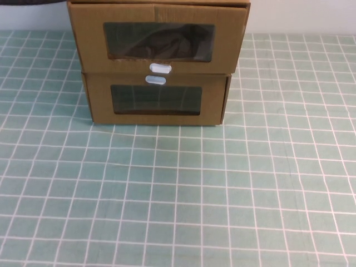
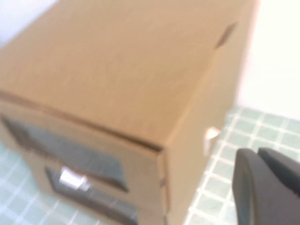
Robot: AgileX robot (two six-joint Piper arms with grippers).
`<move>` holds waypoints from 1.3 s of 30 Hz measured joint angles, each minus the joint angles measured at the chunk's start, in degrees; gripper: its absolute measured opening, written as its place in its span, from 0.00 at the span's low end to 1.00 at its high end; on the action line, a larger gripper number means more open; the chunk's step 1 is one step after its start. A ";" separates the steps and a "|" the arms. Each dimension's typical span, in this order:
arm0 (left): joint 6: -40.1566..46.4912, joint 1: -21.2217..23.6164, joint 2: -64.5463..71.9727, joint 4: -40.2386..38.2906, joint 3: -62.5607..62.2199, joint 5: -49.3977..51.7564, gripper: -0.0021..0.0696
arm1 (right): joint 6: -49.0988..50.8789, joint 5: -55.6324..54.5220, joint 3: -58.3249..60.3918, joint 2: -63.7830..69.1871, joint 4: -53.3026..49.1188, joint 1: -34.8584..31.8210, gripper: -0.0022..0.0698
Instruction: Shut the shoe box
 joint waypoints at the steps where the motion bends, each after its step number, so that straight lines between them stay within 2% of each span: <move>1: -0.35 0.00 -0.94 0.30 0.00 0.27 0.02 | 1.38 0.15 0.00 -1.31 -0.13 -1.13 0.01; 5: -1.24 0.00 -5.69 1.54 0.00 0.72 0.02 | 3.80 -0.34 1.26 -7.49 -1.44 -3.52 0.01; 11: -2.01 0.00 -15.36 3.65 6.15 0.79 0.02 | 5.26 -4.06 11.40 -18.70 -3.61 -3.67 0.01; 15: -2.13 0.00 -25.29 7.27 17.75 -0.79 0.02 | 5.56 -8.35 21.86 -25.94 -4.31 -3.67 0.01; 21: -3.35 0.00 -42.59 12.06 41.32 -11.31 0.02 | 5.66 -13.71 35.50 -36.28 -6.22 -3.67 0.01; 26: -4.31 0.00 -55.82 12.67 60.06 -20.35 0.02 | 5.66 -18.32 45.99 -45.59 -8.00 -3.77 0.01; 31: -6.54 0.00 -68.38 12.67 77.82 -25.13 0.02 | 5.66 -22.86 57.04 -56.98 -8.72 -3.77 0.01; 39: -7.40 0.00 -88.20 13.38 96.31 -32.79 0.02 | 5.66 -23.07 72.79 -74.51 -8.86 -3.77 0.01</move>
